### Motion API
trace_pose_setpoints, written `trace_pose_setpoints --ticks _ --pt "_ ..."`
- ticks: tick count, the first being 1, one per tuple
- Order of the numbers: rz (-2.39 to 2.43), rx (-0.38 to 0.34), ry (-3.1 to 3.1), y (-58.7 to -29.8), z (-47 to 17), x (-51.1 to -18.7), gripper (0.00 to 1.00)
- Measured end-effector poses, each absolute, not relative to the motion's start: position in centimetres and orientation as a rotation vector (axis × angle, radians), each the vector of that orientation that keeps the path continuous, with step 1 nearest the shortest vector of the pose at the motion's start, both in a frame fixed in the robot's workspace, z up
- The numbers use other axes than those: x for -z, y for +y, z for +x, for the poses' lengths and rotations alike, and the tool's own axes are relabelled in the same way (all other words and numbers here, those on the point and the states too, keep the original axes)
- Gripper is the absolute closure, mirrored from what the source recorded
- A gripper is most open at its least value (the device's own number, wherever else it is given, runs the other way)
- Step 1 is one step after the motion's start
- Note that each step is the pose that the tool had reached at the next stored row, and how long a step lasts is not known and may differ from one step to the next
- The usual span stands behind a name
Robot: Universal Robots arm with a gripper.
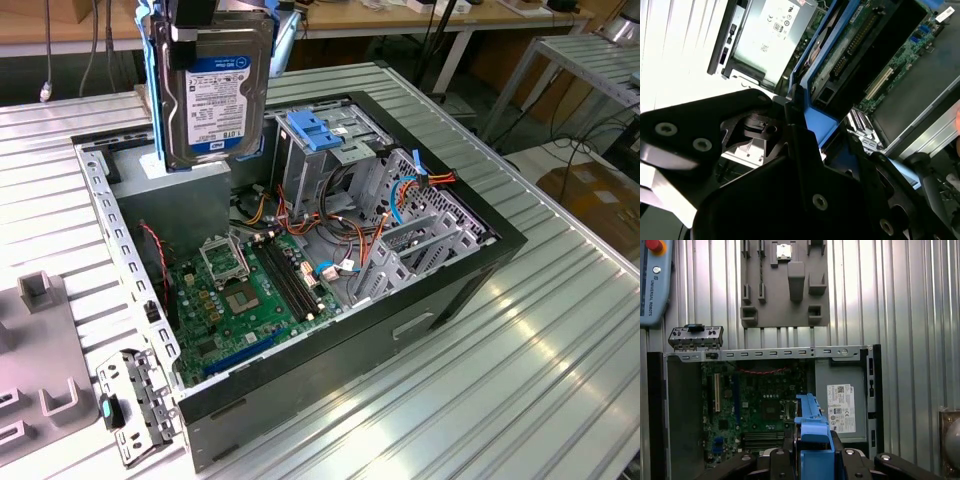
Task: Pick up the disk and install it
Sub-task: 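Insert the disk into the insertion slot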
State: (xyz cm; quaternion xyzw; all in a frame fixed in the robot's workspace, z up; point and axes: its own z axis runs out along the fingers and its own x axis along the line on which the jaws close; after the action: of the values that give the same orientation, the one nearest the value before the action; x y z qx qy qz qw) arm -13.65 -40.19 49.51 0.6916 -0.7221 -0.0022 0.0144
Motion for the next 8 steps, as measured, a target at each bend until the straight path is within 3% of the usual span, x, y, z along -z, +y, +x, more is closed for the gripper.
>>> trace_pose_setpoints --ticks 8 --pt "2.153 0.007 -2.248 -40.19 -13.5 -49.51 0.63"
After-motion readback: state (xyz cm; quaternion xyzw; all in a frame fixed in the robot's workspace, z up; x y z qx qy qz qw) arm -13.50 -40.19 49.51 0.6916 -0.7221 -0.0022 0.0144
